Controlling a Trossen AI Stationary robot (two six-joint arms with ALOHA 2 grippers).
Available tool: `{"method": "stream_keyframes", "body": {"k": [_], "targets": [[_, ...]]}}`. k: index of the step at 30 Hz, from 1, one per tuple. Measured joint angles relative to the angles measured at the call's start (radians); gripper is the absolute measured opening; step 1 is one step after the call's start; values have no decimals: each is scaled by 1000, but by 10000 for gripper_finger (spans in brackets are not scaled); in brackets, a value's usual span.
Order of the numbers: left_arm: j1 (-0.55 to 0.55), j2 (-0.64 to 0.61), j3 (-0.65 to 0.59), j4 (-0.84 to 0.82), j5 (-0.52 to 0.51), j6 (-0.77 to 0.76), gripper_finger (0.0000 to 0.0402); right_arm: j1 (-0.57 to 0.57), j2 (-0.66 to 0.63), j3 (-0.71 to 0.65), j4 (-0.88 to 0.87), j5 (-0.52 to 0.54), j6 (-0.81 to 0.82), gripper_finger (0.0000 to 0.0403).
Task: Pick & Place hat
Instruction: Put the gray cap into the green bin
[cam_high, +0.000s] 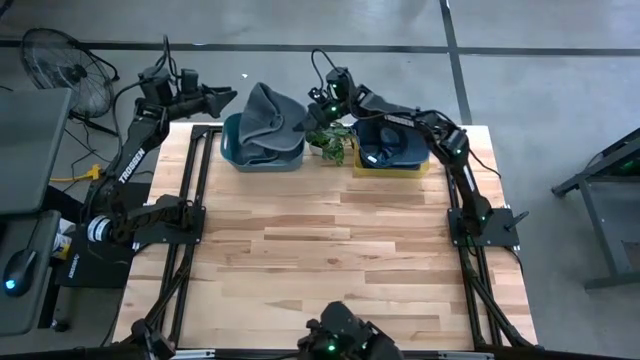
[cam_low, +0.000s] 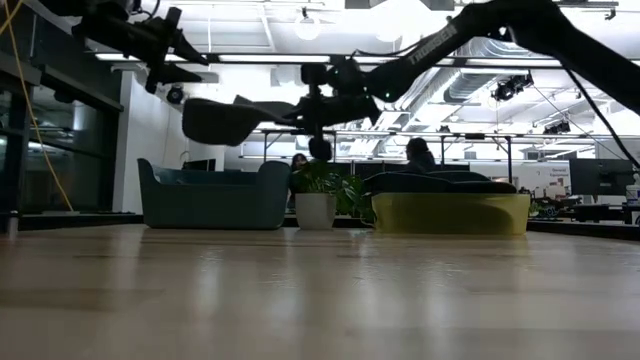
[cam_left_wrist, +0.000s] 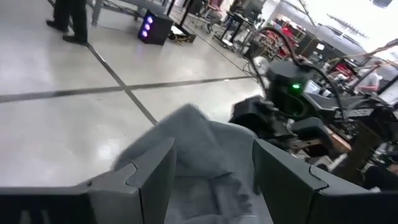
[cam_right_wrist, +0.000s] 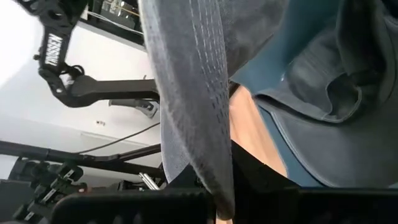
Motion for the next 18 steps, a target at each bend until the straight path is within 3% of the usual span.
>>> {"method": "stream_keyframes", "body": {"k": [18], "targets": [[2,7,0,-101,42,-8,209,18,44,19,33,43,25,6]]}}
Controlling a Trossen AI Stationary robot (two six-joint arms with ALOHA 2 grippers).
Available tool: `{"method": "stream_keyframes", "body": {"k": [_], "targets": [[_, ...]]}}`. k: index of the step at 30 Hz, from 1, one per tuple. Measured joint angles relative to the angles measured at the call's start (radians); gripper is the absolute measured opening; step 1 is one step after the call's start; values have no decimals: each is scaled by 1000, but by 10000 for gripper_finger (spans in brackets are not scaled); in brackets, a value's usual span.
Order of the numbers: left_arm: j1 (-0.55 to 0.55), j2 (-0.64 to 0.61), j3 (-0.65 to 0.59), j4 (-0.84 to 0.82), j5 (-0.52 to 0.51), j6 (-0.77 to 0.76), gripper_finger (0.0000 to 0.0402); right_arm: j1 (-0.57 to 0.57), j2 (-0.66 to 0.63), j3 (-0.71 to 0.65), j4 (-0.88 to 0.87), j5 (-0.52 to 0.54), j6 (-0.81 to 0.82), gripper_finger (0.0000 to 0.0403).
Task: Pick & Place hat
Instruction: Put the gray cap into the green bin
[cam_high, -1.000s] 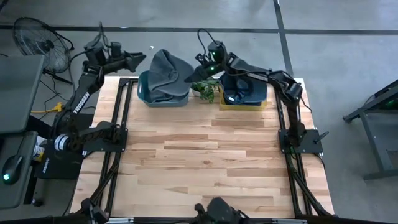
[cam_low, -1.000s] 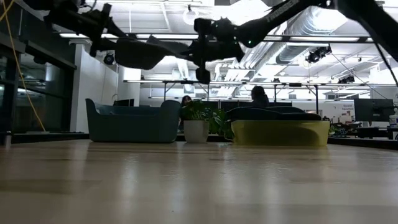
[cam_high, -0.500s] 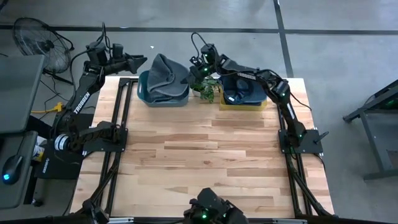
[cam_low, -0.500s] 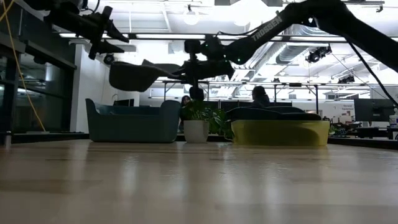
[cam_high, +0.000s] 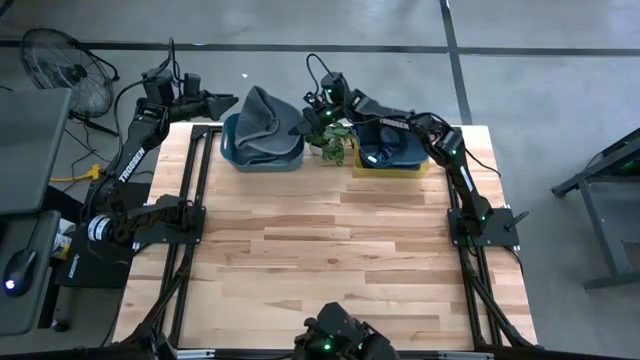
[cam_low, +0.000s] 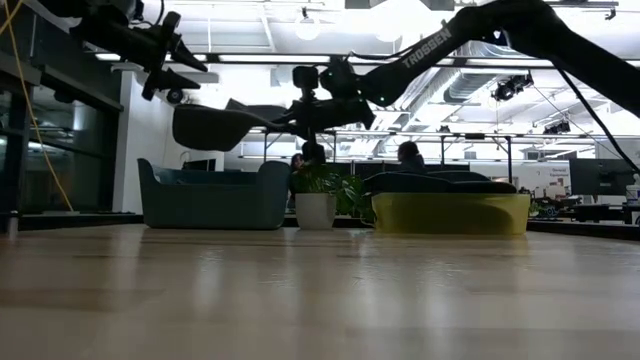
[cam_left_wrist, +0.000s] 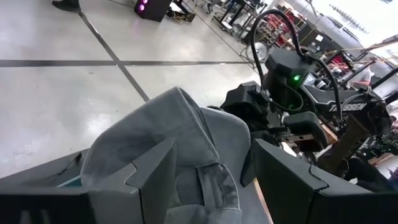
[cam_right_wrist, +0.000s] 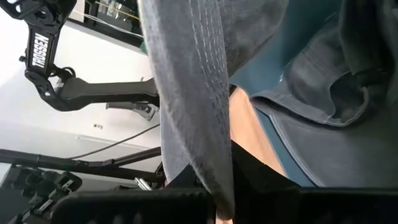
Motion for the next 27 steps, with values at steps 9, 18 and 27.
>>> {"method": "stream_keyframes", "body": {"k": [9,18,27], "targets": [[0,0,0,-27,-6,0,209,0,0,0,1,36,3,62],[0,0,0,-27,-5,0,209,0,0,0,3,54,22,88],[0,0,0,-39,-5,0,209,0,-1,0,3,58,23,147]]}}
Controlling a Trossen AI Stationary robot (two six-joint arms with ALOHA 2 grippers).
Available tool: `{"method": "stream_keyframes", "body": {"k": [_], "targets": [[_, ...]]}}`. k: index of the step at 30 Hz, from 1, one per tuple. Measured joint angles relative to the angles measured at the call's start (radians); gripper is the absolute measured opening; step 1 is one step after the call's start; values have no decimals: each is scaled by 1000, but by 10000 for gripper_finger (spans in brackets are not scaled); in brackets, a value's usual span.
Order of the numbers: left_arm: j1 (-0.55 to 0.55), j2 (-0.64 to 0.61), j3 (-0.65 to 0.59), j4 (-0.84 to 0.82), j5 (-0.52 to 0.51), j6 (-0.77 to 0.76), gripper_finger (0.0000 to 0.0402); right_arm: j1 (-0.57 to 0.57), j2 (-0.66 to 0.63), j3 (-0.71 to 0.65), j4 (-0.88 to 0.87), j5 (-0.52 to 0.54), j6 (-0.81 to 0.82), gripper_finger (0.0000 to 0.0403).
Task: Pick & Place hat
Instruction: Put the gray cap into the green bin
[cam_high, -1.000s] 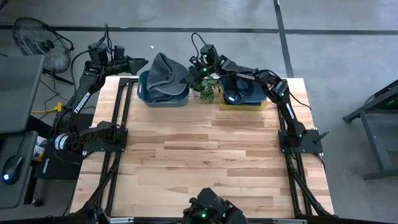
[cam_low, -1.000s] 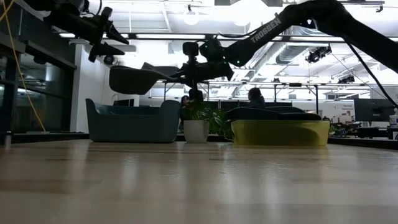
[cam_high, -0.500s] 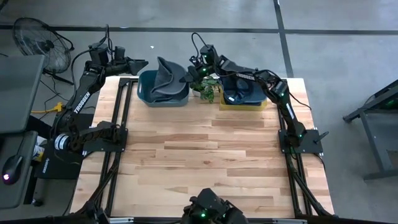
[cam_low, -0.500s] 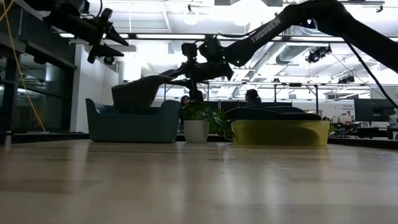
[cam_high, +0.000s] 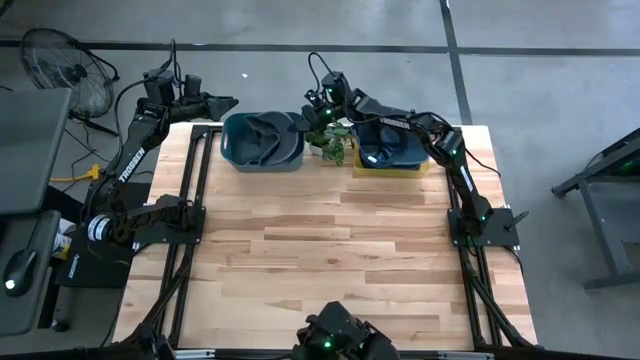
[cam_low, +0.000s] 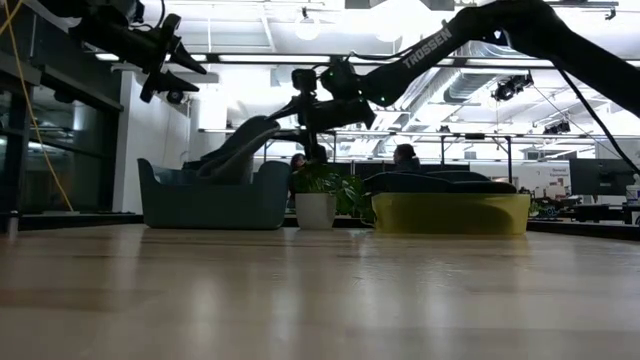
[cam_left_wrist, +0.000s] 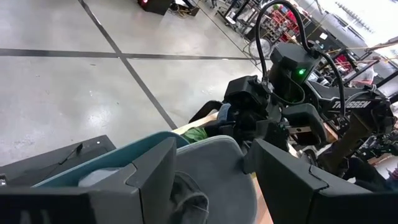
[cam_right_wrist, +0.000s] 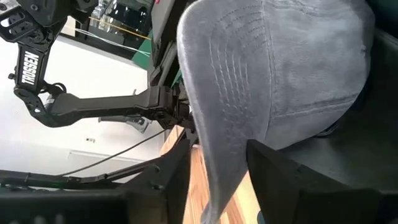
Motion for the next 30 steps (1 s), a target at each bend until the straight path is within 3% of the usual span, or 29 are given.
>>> {"method": "stream_keyframes", "body": {"k": [9,22,30], "targets": [[0,0,0,-15,0,0,209,-14,-17,0,-2,1,-5,194],[0,0,0,-32,39,0,209,-48,-118,0,-71,6,-86,194],[-34,5,0,-106,37,5,209,-53,-211,0,-228,69,-233,172]]}}
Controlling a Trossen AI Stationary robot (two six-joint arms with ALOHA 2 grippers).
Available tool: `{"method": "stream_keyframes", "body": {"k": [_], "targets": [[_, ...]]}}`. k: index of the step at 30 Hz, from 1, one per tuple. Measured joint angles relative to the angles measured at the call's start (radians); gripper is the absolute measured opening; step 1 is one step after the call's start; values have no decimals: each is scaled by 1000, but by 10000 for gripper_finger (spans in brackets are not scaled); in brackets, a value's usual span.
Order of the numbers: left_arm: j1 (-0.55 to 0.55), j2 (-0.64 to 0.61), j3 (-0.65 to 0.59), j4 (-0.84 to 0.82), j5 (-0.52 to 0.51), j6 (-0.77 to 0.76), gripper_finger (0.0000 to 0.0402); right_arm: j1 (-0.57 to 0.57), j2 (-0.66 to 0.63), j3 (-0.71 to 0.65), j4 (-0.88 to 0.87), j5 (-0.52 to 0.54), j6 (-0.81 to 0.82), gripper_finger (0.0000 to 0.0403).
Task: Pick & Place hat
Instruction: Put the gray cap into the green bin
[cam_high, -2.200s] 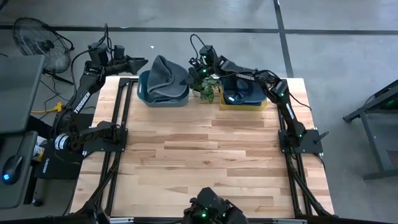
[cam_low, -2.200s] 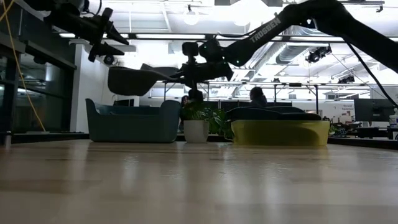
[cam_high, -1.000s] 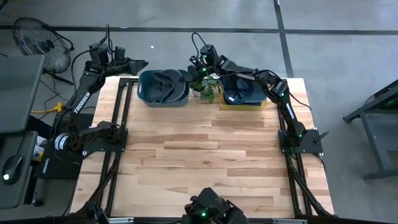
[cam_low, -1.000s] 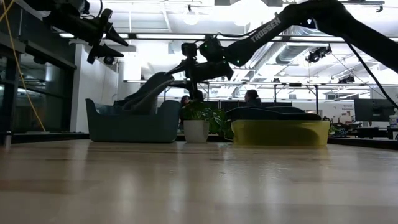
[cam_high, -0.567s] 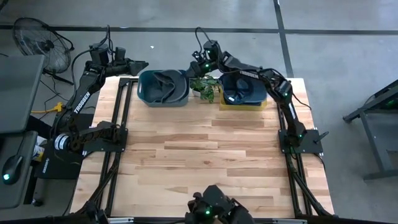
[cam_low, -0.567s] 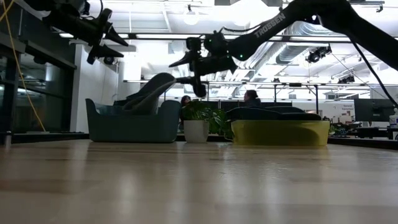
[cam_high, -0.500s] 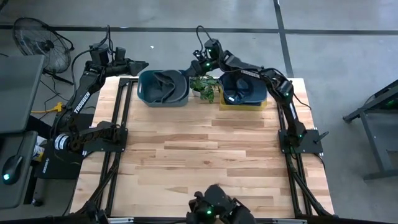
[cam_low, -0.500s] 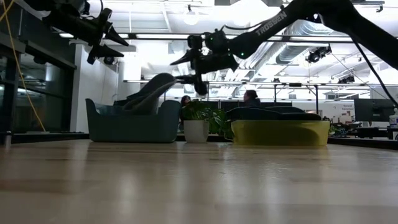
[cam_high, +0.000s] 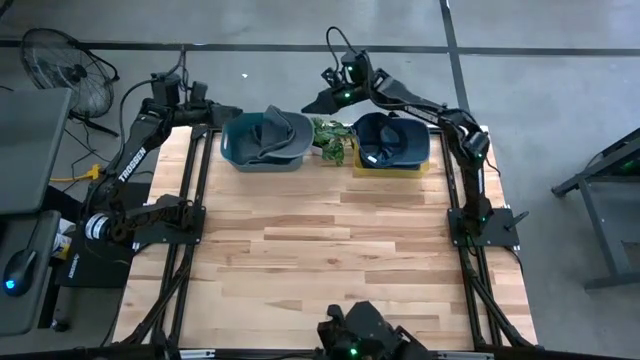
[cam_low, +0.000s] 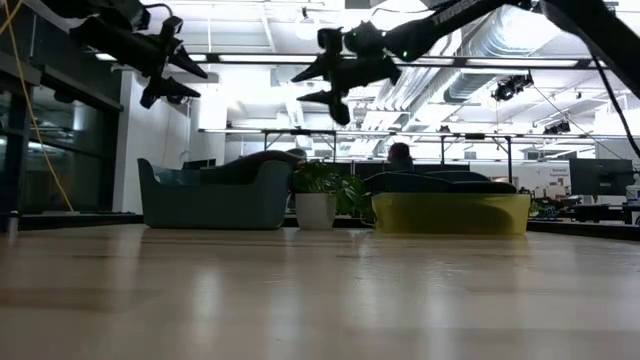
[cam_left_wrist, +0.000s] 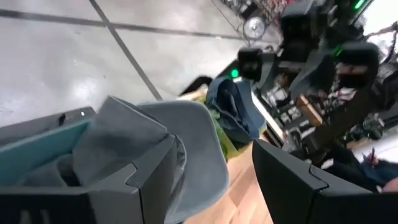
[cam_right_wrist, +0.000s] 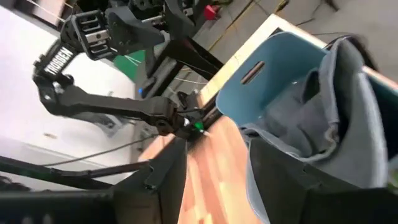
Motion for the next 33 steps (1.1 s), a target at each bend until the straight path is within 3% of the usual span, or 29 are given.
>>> {"method": "stream_keyframes", "body": {"k": [10,23,29,33], "targets": [[-215,74,-7,-22,-174,40,209,10,-156,0,-337,154,-258,145],[-349,119,-7,-126,-438,534,209,37,-352,0,-768,406,-507,152],[-463,120,-7,-146,-648,712,209,73,-400,0,-847,533,-553,161],[-535,120,-8,-164,-706,782,209,94,-412,0,-869,567,-556,174]]}}
